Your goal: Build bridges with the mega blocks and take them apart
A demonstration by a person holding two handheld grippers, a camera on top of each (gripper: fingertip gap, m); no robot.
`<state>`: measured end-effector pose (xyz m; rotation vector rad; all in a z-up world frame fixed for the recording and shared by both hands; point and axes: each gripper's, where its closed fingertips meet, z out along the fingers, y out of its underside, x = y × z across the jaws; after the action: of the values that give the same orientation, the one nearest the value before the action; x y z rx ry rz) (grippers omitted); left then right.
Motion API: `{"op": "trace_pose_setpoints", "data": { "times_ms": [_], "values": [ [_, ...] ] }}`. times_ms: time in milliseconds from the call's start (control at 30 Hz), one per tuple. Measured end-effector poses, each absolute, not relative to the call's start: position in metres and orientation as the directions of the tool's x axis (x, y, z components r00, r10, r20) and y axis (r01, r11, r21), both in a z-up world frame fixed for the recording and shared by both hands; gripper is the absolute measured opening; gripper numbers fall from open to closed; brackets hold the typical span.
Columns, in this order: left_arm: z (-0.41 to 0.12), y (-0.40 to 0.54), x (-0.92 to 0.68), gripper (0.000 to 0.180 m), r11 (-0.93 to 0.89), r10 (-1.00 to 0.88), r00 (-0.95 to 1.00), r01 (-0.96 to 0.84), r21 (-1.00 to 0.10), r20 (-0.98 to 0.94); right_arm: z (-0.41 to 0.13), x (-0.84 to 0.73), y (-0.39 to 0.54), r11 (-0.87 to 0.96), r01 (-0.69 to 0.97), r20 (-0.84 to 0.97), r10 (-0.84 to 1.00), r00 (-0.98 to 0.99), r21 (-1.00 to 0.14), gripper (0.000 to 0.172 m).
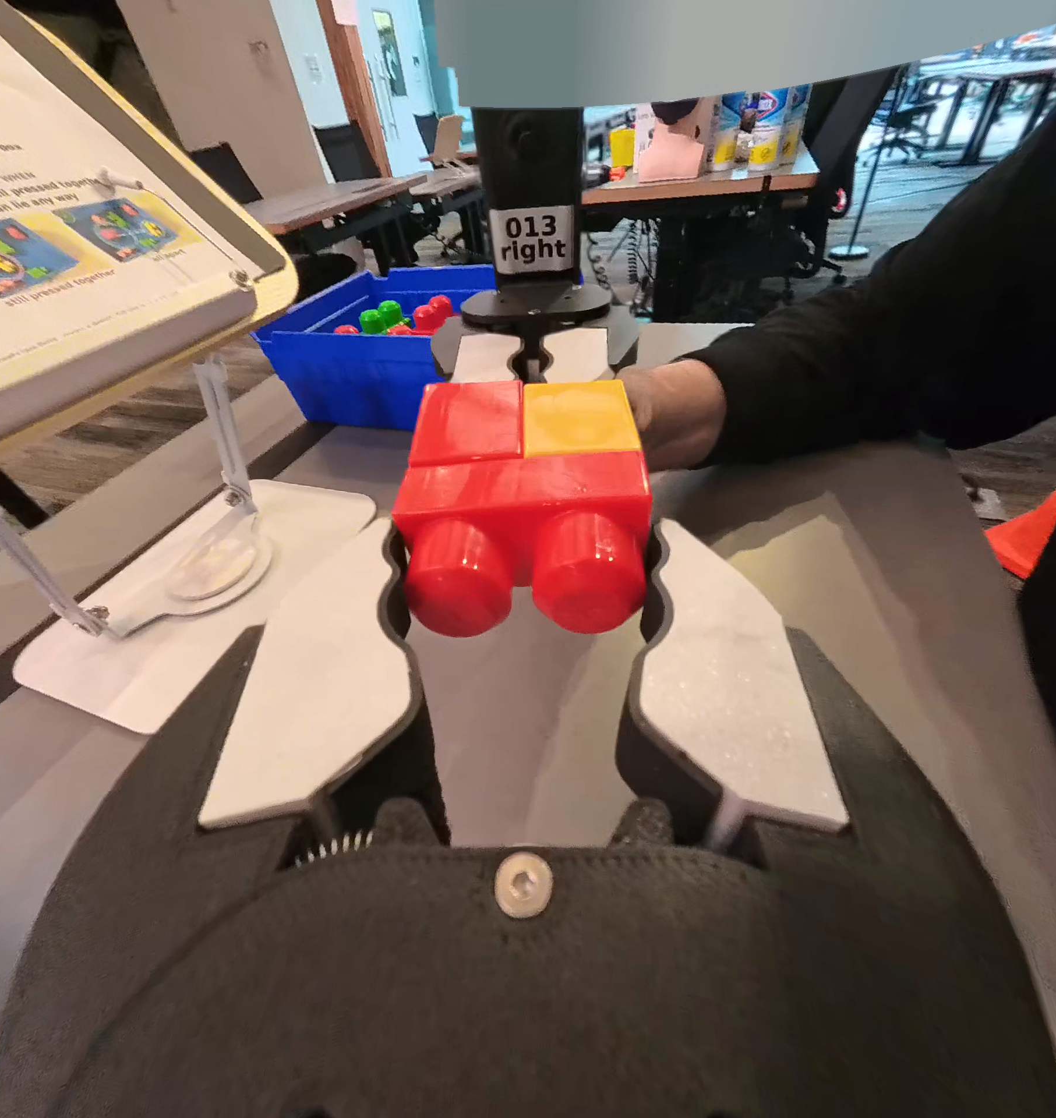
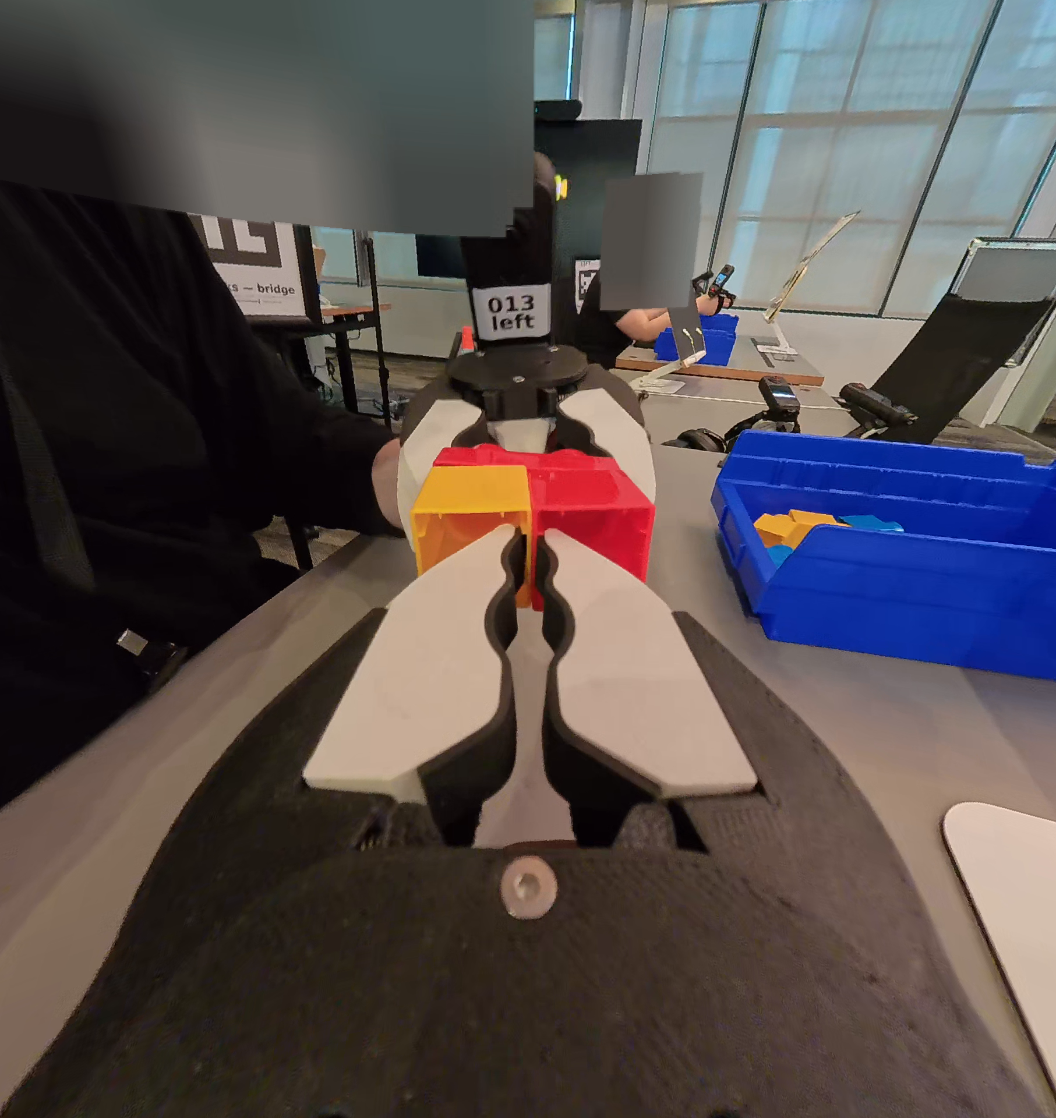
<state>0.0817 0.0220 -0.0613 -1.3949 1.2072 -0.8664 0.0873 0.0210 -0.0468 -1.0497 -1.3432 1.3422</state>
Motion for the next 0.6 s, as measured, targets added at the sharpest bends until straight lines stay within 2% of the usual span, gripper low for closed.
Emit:
{"op": "trace_pose_setpoints", "data": {
  "times_ms": [600],
  "values": [
    [-0.0670, 0.0307, 0.0788, 0.074, 0.255, -0.849, 0.362, -0.358, -0.898, -0.385, -0.0528, 0.0843, 0.0277, 0.004, -0.018, 0.007, 0.987, -0.160, -1.000, 0.007]
  ]
}}
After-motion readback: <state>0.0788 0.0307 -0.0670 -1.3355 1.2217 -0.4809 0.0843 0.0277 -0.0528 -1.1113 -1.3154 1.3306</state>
